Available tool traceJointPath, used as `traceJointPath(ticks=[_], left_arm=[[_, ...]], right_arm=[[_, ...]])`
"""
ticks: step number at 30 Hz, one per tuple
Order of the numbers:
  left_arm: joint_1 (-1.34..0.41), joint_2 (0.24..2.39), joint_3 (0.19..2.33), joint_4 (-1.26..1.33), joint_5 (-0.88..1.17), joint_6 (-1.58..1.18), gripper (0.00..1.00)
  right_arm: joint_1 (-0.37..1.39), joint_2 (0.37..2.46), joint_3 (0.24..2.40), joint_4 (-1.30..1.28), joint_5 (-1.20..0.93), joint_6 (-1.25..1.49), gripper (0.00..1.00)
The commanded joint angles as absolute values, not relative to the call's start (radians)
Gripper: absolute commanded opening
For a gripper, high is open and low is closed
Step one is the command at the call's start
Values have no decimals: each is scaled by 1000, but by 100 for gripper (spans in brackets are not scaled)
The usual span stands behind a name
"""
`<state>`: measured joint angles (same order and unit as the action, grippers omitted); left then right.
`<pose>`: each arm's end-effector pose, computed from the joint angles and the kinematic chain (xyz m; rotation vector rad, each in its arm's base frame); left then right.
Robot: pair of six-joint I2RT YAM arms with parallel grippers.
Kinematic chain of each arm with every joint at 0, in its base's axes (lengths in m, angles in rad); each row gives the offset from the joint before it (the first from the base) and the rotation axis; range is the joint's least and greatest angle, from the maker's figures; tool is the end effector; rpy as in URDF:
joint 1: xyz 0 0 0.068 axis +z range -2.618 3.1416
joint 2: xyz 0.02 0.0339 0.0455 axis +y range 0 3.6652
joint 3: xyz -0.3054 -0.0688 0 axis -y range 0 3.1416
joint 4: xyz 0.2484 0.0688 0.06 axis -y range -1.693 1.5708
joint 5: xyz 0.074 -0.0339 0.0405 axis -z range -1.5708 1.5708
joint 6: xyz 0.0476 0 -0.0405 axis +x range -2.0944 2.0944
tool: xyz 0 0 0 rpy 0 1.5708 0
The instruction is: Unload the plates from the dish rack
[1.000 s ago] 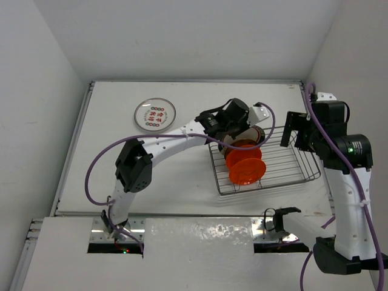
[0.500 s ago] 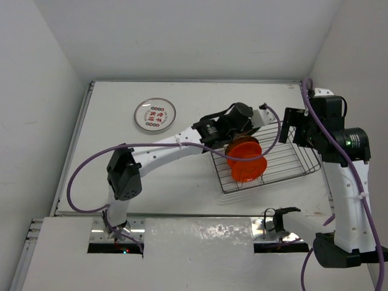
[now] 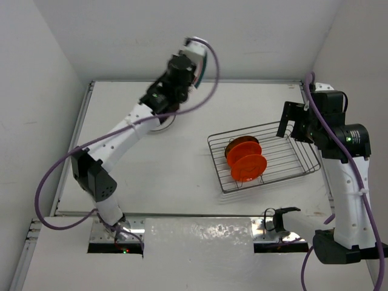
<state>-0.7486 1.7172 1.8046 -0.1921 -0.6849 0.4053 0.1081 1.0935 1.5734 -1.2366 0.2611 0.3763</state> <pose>0.3260 -0.2618 0.4855 0.4372 1.6026 0.3123 0.1600 0.0050 0.4703 0.4352 2.2550 -0.0552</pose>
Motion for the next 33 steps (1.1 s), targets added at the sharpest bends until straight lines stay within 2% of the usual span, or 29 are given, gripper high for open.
traceJointPath(ticks=[1, 2, 4, 5, 6, 7, 8, 9, 15, 17, 19, 33], left_arm=[[-446, 1677, 1838, -308, -463, 11, 3], [-384, 1678, 1827, -317, -280, -143, 3], [-181, 1686, 1746, -263, -64, -282, 0], [-116, 1692, 1706, -227, 39, -436, 0], [-51, 1700, 1663, -175, 246, -519, 0], [53, 1715, 1547, -5, 347, -594, 0], [86, 1726, 1496, 85, 476, -735, 0], [112, 1750, 1435, 148, 517, -783, 0], [138, 1816, 1411, 134, 563, -767, 0], [138, 1818, 1373, 124, 551, -761, 1], [137, 1815, 1333, 121, 528, -753, 5], [150, 1855, 1207, 173, 483, -739, 8]], right_arm=[[114, 1077, 1551, -1164, 218, 420, 99], [114, 1066, 1542, -1158, 209, 426, 99], [114, 1055, 1516, -1143, 190, 437, 99], [115, 1048, 1506, -1135, 184, 439, 99], [115, 1034, 1488, -1129, 178, 442, 99], [115, 1026, 1482, -1121, 172, 445, 99], [115, 1022, 1474, -1118, 167, 448, 99], [115, 1011, 1462, -1117, 167, 451, 99], [114, 986, 1439, -1127, 175, 457, 99], [115, 979, 1427, -1127, 176, 462, 99], [115, 973, 1416, -1124, 175, 469, 99], [114, 957, 1390, -1129, 167, 485, 99]])
